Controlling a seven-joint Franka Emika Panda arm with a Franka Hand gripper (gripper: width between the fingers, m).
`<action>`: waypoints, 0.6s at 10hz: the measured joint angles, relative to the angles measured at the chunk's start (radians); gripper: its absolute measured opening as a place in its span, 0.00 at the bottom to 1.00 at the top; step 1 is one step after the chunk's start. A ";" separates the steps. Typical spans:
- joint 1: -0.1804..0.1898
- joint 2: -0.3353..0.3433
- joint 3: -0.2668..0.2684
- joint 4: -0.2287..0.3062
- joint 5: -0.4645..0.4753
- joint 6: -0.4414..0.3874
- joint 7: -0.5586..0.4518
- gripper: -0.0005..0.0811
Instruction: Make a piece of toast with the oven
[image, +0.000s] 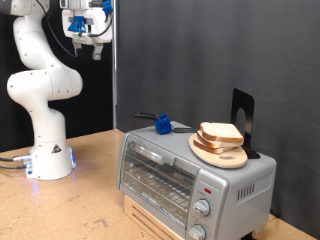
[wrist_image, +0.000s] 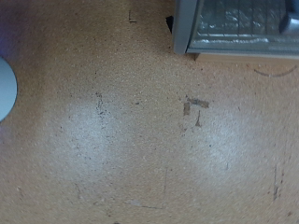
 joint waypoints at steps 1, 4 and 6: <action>0.017 0.000 -0.002 0.000 -0.001 0.000 -0.108 0.99; 0.062 0.011 -0.012 -0.004 -0.083 0.015 -0.440 0.99; 0.070 0.031 -0.012 -0.006 -0.096 0.034 -0.498 0.99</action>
